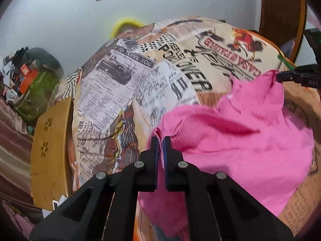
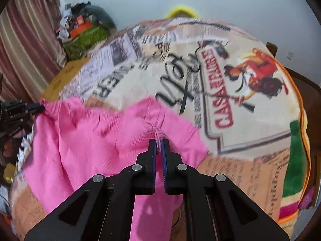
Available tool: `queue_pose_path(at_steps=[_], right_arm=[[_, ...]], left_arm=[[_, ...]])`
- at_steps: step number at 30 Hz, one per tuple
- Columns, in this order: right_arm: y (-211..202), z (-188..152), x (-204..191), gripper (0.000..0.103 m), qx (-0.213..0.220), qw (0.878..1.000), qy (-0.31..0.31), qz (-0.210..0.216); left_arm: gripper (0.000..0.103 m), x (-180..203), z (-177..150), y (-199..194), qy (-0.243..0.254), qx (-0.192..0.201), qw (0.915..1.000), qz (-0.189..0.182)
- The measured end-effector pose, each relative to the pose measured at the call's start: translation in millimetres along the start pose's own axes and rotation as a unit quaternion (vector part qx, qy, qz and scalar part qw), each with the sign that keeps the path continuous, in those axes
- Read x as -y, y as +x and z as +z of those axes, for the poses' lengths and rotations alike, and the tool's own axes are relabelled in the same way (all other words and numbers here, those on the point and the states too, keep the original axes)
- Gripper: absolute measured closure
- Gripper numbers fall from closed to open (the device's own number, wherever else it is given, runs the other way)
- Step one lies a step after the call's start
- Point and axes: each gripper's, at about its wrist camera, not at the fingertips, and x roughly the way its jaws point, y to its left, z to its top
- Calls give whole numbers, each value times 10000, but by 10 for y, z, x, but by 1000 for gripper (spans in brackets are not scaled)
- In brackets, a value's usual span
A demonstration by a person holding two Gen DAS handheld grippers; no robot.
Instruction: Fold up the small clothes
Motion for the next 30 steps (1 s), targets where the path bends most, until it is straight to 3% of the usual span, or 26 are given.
queue_pose_path(at_steps=[8, 15, 18, 22, 27, 30], right_arm=[[108, 275, 136, 98, 181, 9996, 192, -60], [306, 407, 265, 99, 293, 9986, 417, -105], [389, 401, 324, 99, 224, 9984, 518, -63], [403, 280, 329, 99, -41, 9985, 537, 94], [224, 63, 167, 97, -267, 9994, 188, 109], [50, -76, 69, 88, -353, 9992, 80, 179]], left_arm=[[101, -331, 157, 244, -625, -171, 9978, -137], [103, -404, 203, 422, -685, -150, 9975, 118], [103, -417, 218, 495, -692, -192, 9973, 182], [101, -431, 153, 475, -754, -328, 9966, -40], [79, -394, -38, 226, -859, -385, 9953, -232], [66, -339, -226, 0, -913, -409, 9946, -261]])
